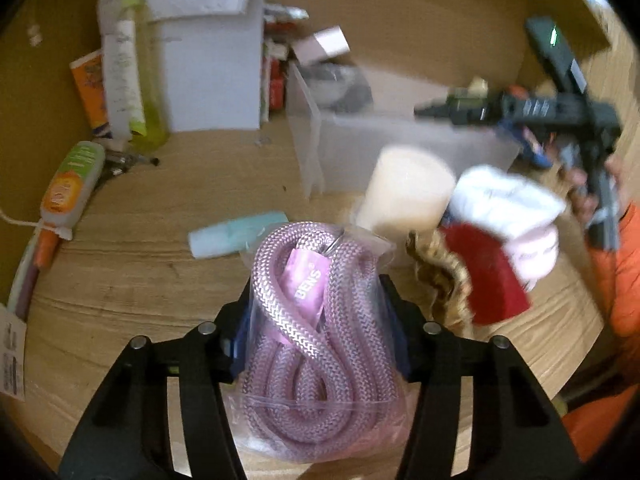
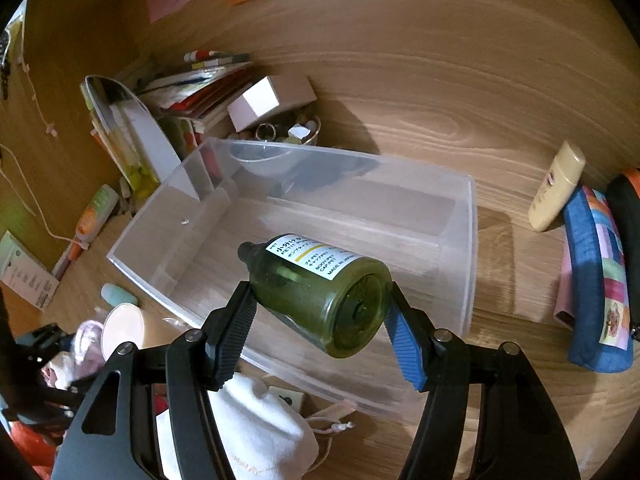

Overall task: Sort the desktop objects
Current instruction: 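Lower the bagged rope and green bottle into the clear box and release both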

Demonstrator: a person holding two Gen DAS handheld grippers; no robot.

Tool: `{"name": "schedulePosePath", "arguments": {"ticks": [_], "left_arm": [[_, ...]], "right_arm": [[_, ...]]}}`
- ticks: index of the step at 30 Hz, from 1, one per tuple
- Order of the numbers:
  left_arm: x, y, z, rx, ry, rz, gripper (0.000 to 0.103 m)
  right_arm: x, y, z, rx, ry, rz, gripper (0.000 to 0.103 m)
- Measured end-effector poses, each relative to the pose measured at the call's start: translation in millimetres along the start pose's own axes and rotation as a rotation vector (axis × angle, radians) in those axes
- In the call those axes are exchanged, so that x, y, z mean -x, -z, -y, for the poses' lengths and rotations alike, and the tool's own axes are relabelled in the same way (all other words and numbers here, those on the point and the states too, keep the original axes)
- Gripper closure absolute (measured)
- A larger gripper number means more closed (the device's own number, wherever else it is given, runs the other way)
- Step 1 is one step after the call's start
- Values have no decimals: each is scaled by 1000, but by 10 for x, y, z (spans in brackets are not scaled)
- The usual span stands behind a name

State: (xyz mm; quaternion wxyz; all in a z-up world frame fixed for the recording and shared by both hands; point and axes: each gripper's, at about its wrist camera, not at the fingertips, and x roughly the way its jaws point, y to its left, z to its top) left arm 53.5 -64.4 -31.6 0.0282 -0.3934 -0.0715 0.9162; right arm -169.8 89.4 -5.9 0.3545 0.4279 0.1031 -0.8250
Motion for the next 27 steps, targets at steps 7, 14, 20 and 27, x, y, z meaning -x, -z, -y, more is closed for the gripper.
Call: {"name": "schedulePosePath", "arguments": {"ticks": [7, 14, 20, 27], "left_arm": [[285, -331, -74, 39, -3, 116, 48], [207, -928, -9, -11, -44, 145, 48], [-7, -1265, 174, -58, -3, 127, 48], [-332, -1570, 395, -118, 22, 85, 48]], "right_arm": [[-159, -55, -29, 29, 20, -53, 43], [-301, -126, -70, 78, 64, -105, 43], [-387, -159, -68, 97, 82, -126, 43], [-423, -194, -92, 123, 82, -138, 43]]}}
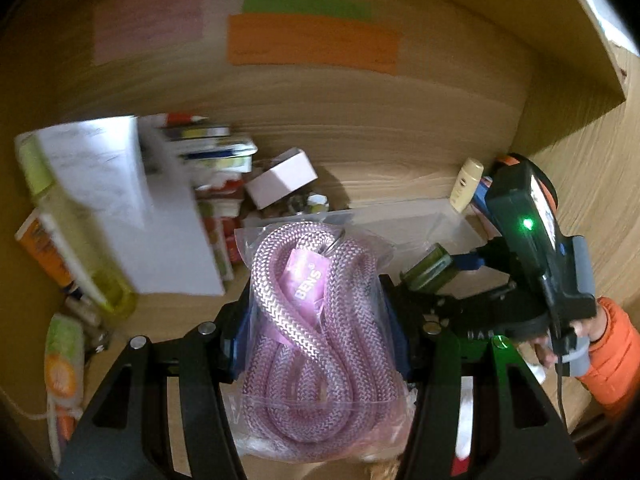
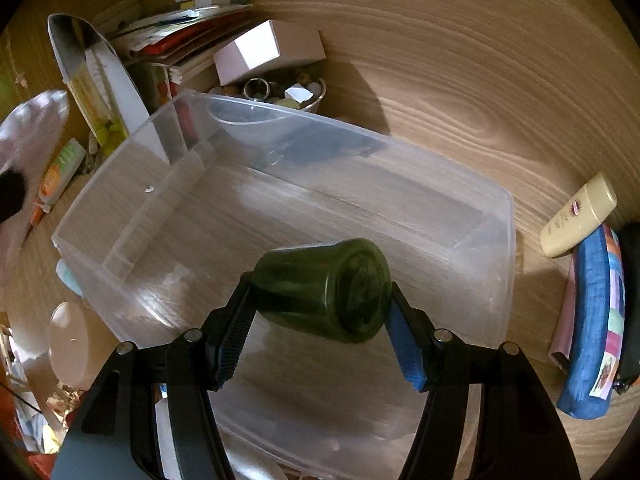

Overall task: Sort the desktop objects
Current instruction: 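Lower the bagged rope and green bottle into the clear box and release both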

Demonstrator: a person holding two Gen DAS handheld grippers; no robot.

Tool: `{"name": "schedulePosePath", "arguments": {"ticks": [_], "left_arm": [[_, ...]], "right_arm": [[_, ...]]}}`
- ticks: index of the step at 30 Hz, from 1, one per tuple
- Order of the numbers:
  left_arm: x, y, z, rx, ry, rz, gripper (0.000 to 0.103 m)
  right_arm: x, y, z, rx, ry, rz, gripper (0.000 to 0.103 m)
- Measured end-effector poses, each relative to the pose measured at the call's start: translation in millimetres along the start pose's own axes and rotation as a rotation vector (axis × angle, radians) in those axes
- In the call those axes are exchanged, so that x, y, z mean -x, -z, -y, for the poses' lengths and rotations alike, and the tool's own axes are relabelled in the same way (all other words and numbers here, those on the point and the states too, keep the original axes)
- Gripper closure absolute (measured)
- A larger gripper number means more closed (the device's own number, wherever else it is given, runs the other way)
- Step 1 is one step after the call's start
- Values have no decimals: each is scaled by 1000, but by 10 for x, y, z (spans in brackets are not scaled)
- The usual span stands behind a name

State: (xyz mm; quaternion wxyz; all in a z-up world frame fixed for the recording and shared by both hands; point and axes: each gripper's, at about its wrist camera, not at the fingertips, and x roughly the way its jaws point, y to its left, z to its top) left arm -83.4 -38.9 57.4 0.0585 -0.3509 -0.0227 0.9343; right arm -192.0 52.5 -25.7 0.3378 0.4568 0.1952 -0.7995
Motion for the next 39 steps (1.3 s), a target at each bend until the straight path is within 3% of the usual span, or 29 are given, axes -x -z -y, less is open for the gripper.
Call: {"name": "schedulePosePath", "arguments": {"ticks": [9, 13, 24, 39], "left_arm": [[-438, -108, 83, -53, 17, -65, 48], [-583, -138, 49, -56, 29, -90, 48], [-871, -109, 93, -86, 35, -146, 50], [-680, -92, 104, -117, 7, -107, 50]], "right_arm": [[1, -8, -2, -7, 16, -6, 42], [12, -2, -8, -11, 67, 12, 26], [15, -10, -15, -23, 99, 20, 19], [233, 52, -194, -11, 160, 67, 19]]}}
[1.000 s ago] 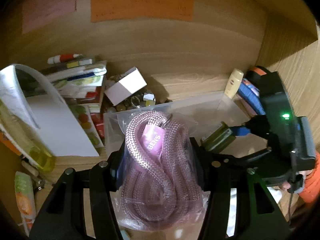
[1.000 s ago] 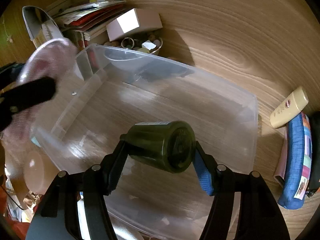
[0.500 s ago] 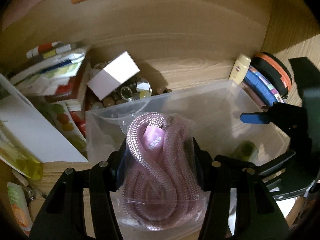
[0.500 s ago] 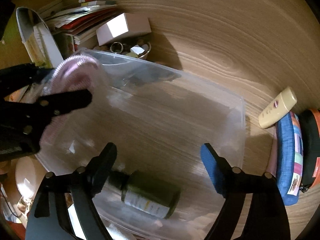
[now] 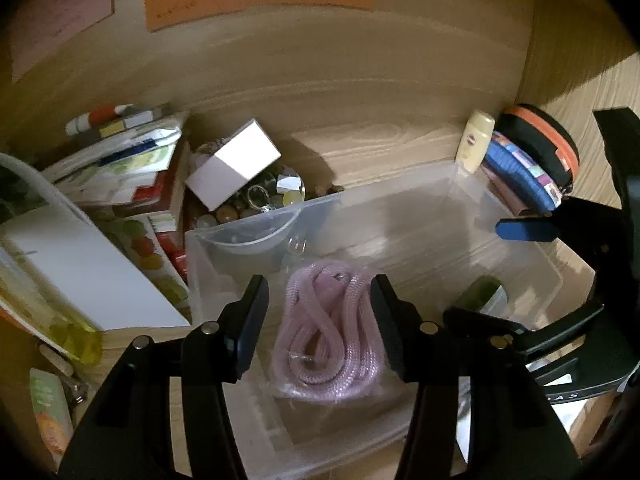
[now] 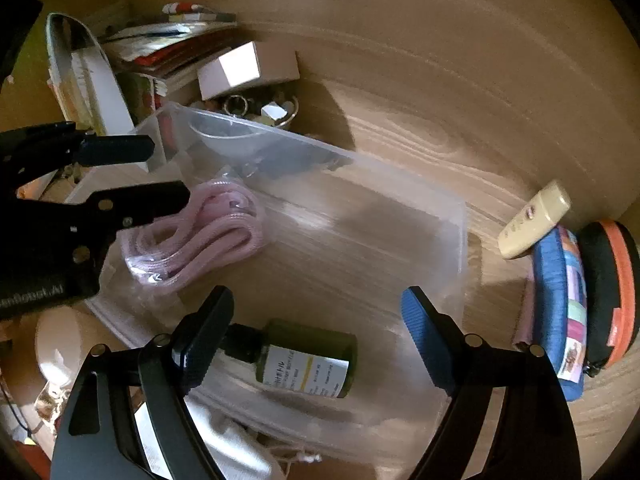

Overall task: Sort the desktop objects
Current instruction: 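Lower the bagged rope and green bottle into the clear box and release both, then grasp the white cloth pouch with the right gripper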

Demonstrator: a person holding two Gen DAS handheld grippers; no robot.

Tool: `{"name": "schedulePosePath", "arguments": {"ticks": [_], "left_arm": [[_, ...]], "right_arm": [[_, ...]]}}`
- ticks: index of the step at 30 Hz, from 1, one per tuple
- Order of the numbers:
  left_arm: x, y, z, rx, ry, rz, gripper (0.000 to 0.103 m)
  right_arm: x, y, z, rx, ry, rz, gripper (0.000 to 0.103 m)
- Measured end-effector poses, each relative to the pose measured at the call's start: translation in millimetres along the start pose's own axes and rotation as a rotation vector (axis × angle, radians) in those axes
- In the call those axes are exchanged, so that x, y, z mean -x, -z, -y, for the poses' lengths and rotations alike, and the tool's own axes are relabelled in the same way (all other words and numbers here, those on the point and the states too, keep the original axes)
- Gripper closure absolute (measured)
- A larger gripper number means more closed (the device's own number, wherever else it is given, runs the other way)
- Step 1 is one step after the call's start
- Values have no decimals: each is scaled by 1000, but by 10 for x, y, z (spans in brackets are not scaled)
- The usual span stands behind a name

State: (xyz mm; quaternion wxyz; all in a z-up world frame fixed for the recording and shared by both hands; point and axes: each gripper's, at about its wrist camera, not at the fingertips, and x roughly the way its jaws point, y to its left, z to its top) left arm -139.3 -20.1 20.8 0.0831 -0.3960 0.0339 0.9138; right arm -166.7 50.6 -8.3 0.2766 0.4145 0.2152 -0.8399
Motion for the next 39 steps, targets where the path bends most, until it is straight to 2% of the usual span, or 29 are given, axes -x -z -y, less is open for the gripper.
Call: {"name": "schedulePosePath", "arguments": {"ticks": [9, 11, 12, 15, 16, 20, 25, 30, 39], "left_arm": [[423, 85, -59, 30, -14, 58, 27], [526, 119, -71, 31, -17, 67, 27], [587, 147, -77, 33, -23, 74, 25], [749, 256, -99, 34, -40, 95, 11], [805, 306, -110, 34, -49, 104, 10], [940, 505, -180, 36, -95, 105, 9], [985, 758, -372, 85, -115, 56, 9], [990, 1021, -490, 146, -66, -2, 9], [874, 1223, -243, 116, 9, -48, 9]], "right_arm": [[511, 135, 96, -22, 18, 94, 19], [612, 166, 111, -30, 17, 117, 19], [698, 202, 124, -38, 17, 133, 18], [859, 287, 126, -52, 14, 166, 12], [904, 319, 121, -54, 15, 176, 9], [1050, 472, 96, -66, 8, 206, 7], [1095, 653, 17, -69, -11, 206, 7], [1062, 877, -63, -69, -24, 186, 7], [1000, 1209, -134, -65, -63, 112, 7]]}}
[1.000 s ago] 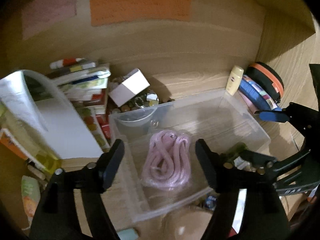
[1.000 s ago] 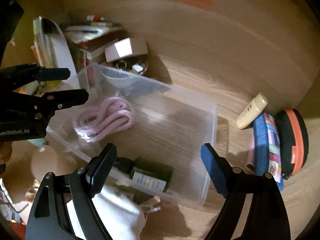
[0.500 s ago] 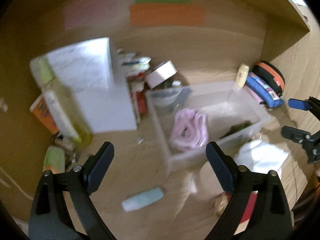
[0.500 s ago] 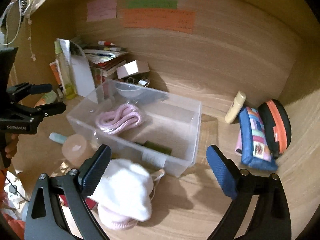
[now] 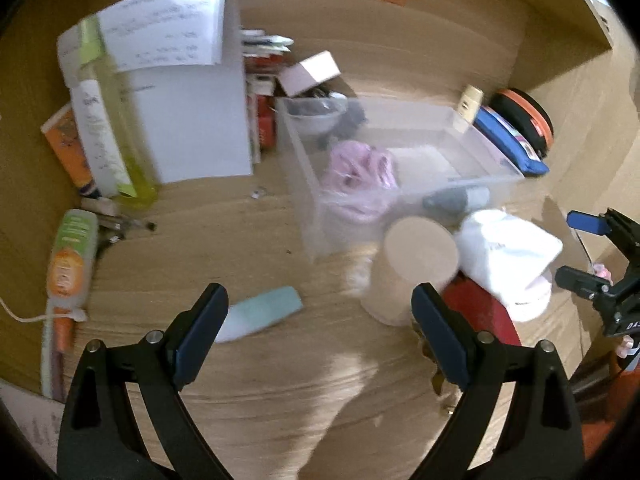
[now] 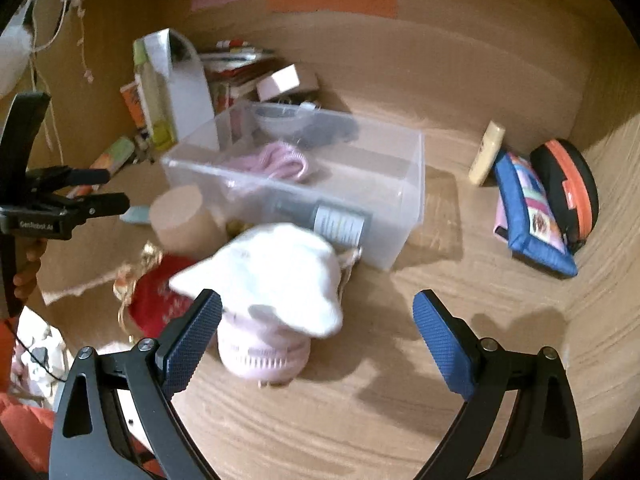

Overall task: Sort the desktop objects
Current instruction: 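Grasp the white cloth pouch with the right gripper, then grasp the white candle jar with the left gripper while the right gripper holds the pouch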

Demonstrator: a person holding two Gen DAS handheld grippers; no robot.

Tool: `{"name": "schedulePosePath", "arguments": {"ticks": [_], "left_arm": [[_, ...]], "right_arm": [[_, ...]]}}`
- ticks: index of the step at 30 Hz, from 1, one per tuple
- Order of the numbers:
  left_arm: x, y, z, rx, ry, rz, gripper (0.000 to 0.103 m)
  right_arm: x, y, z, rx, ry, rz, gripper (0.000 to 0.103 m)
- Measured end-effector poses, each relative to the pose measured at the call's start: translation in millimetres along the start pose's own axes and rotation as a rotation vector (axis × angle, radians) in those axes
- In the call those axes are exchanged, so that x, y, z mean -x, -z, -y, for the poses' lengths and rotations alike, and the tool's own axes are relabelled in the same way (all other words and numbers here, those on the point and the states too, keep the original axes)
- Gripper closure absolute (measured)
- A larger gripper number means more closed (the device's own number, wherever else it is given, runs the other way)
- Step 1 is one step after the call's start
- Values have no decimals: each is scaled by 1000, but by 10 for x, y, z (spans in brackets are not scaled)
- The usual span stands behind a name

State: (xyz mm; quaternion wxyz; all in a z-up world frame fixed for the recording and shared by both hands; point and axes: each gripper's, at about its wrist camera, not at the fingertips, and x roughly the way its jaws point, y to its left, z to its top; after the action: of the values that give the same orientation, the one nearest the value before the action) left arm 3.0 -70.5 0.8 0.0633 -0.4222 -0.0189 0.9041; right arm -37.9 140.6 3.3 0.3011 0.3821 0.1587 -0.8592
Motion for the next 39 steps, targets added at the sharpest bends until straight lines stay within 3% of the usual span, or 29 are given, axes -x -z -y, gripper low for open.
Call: {"name": "schedulePosePath", "arguments": {"ticks": [10, 15, 20, 27, 31, 34, 36, 39], "left_arm": [[-196, 78, 189, -10, 59, -50, 9], [-238, 89, 178, 1, 81, -60, 9], [-304, 34, 220, 3, 112, -68, 9], [-397, -85, 308, -5, 117, -59, 9], [-438, -123, 349, -9, 107, -45, 9], [-464, -137, 401, -27, 83, -25, 9], [-488, -144, 424, -43, 45, -7, 11], [-520, -162, 411, -37, 61, -17, 24]], "right_arm": [[-380, -9, -209, 81, -11, -88, 7], [-462, -131, -296, 167, 23, -40, 7], [-577, -247, -307, 219, -10, -49, 9], [-714, -288, -282, 214, -91, -95, 38], [-691, -321, -110, 127, -149, -94, 59], [-670, -325, 1, 65, -191, -91, 69], [-620, -316, 16, 50, -192, -79, 70], [-543, -316, -6, 46, -190, -54, 75]]}}
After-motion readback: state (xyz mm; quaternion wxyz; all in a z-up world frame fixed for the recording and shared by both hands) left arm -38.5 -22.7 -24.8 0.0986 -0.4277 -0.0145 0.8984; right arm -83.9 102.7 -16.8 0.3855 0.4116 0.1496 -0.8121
